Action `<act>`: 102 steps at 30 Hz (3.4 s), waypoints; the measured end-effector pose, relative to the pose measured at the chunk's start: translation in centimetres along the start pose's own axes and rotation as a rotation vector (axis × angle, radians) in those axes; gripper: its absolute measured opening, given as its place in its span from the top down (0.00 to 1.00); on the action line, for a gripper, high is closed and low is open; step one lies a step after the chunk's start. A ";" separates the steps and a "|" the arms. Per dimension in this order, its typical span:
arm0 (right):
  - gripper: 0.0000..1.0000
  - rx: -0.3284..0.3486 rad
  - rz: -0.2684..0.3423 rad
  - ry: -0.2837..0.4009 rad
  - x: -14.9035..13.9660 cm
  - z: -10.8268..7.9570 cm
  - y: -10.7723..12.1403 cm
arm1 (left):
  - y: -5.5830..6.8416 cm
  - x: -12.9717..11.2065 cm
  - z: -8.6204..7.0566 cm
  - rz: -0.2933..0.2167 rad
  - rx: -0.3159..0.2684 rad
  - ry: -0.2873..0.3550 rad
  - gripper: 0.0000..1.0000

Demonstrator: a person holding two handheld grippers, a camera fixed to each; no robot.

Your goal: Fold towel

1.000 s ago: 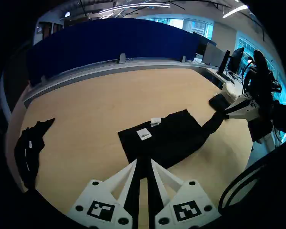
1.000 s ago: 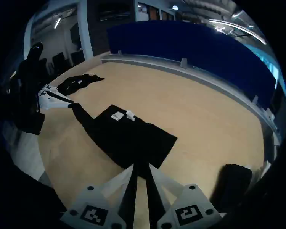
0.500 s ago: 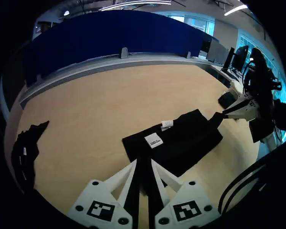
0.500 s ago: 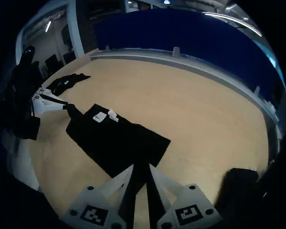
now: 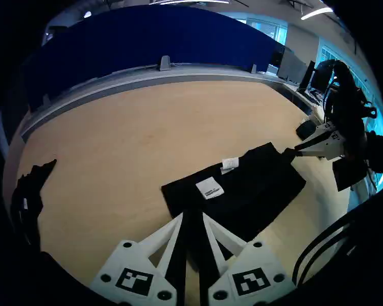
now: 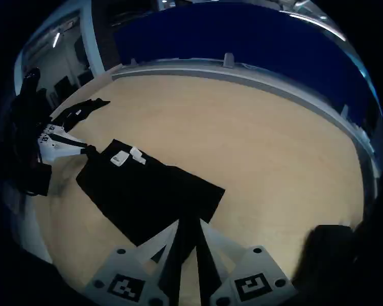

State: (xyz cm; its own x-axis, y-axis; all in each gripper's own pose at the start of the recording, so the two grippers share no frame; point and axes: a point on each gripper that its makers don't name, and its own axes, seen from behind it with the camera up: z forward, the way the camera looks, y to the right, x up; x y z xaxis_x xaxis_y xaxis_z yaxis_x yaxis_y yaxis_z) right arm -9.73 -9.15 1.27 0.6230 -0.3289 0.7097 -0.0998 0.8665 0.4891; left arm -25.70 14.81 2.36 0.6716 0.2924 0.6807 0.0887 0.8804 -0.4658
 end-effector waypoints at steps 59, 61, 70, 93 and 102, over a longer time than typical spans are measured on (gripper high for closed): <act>0.00 -0.124 0.056 0.053 -0.2 -1.2 1.9 | -3.0 -0.9 -2.6 -0.035 0.150 0.028 0.07; 0.00 -0.121 0.051 0.051 -0.5 -1.6 1.8 | -2.9 -1.5 -3.3 -0.040 0.156 0.027 0.07; 0.00 -0.106 0.037 0.050 -1.8 -3.2 0.6 | -2.1 -4.0 -5.8 -0.059 0.179 0.021 0.07; 0.00 0.025 -0.138 -0.042 -5.4 -3.3 -2.4 | -2.8 -9.3 -11.7 -0.169 0.296 0.021 0.08; 0.01 0.067 -0.219 -0.091 -6.9 -3.1 -3.0 | -2.0 -12.9 -14.2 -0.224 0.327 0.002 0.08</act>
State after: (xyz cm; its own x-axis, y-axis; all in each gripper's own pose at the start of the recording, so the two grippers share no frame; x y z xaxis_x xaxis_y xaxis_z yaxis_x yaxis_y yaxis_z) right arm -11.35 -8.27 -6.68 0.5629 -0.5412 0.6247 -0.0231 0.7452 0.6665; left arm -24.05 4.02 -13.53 0.6638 0.0793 0.7437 -0.0056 0.9949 -0.1011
